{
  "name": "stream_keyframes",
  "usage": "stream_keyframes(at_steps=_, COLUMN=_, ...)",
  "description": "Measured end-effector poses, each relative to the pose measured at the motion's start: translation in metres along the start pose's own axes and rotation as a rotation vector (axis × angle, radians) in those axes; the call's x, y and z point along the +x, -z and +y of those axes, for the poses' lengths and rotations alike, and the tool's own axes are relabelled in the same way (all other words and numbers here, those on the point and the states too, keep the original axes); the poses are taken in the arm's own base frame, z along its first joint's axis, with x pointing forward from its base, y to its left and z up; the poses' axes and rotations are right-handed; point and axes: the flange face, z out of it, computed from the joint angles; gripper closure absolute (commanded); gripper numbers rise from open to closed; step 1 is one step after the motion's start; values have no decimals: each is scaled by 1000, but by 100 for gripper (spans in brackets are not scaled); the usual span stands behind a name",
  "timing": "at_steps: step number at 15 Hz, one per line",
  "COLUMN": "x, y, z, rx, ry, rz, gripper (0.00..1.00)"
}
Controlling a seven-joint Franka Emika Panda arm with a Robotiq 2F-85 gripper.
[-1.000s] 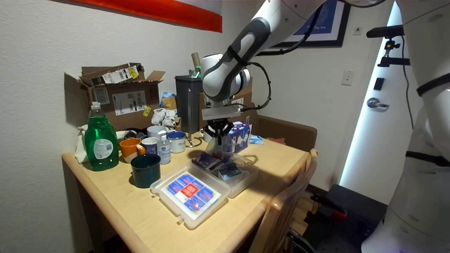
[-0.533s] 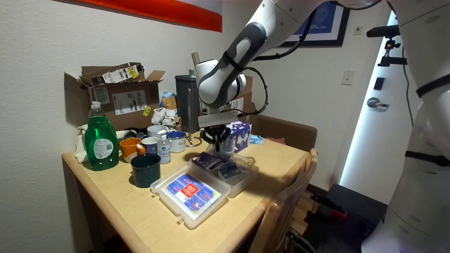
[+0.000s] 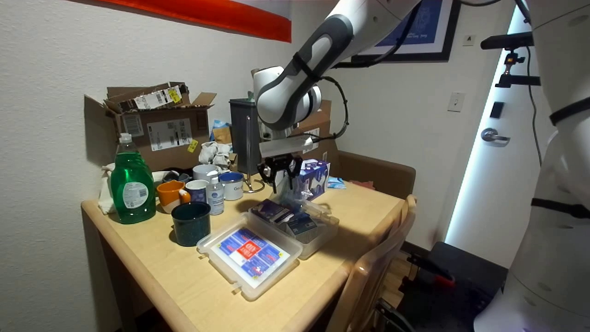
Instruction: Pick the plastic zip bag on the table and put it in the plastic box
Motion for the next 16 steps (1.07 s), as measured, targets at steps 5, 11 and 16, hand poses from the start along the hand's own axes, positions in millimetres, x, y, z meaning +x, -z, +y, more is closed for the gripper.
stream_keyframes(at_steps=5, x=-16, y=69, z=-2, rx=42, ry=177, rz=-4, gripper=0)
stream_keyframes(at_steps=11, x=-52, y=106, z=7, rx=102, ry=494, rz=-130, gripper=0)
stream_keyframes(at_steps=16, x=-71, y=114, z=35, rx=84, ry=649, rz=-220, gripper=0)
